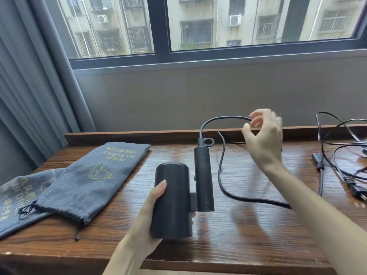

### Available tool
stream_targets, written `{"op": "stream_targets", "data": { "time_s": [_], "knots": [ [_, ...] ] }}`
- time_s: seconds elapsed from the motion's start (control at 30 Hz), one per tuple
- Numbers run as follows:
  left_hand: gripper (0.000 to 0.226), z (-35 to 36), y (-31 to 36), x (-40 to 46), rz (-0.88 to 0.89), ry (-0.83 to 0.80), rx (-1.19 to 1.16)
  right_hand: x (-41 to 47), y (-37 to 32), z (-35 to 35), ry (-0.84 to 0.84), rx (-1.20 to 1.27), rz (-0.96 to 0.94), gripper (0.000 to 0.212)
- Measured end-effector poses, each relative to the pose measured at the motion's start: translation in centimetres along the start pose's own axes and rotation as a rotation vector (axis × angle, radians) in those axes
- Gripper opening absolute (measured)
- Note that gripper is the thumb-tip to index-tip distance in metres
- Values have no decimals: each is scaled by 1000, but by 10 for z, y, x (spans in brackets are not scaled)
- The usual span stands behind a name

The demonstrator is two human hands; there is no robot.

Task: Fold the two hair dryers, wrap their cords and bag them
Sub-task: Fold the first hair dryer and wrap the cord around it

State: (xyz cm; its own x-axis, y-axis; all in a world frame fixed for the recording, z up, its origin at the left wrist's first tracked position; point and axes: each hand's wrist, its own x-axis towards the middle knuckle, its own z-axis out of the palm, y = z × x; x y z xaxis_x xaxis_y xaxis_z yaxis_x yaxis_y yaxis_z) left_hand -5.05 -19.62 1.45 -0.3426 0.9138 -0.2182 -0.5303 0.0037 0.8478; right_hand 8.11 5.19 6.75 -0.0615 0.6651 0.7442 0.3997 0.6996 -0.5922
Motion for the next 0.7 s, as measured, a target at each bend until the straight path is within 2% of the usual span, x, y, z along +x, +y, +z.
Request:
{"op": "stream_targets", "data": {
  "time_s": [0.07, 0.1, 0.23, 0.33, 0.43, 0.57, 0.7],
  "knots": [
    [82, -5, 3, -2, 0, -4, 2, 20, 23, 6, -89, -319, -212, 42],
    [83, -7, 3, -3, -3, -6, 2, 30, 32, 9, -177, -427, -235, 48],
    [83, -10, 5, -5, -8, -39, -75, 30, 40, 20, -562, -573, -213, 31],
    [78, -6, 6, -1, 36, -75, -160, 1, 20, 25, -795, -551, -207, 32],
    [60, -1, 9, 7, 108, -79, -254, -31, 4, 28, -902, -518, -286, 33],
    [65, 4, 18, 20, 179, -35, -283, -71, -23, 23, -1064, -445, -365, 35],
    [72, 8, 25, 32, 208, 94, -160, -100, -44, 2, -1207, -263, -315, 27]
  ]
}}
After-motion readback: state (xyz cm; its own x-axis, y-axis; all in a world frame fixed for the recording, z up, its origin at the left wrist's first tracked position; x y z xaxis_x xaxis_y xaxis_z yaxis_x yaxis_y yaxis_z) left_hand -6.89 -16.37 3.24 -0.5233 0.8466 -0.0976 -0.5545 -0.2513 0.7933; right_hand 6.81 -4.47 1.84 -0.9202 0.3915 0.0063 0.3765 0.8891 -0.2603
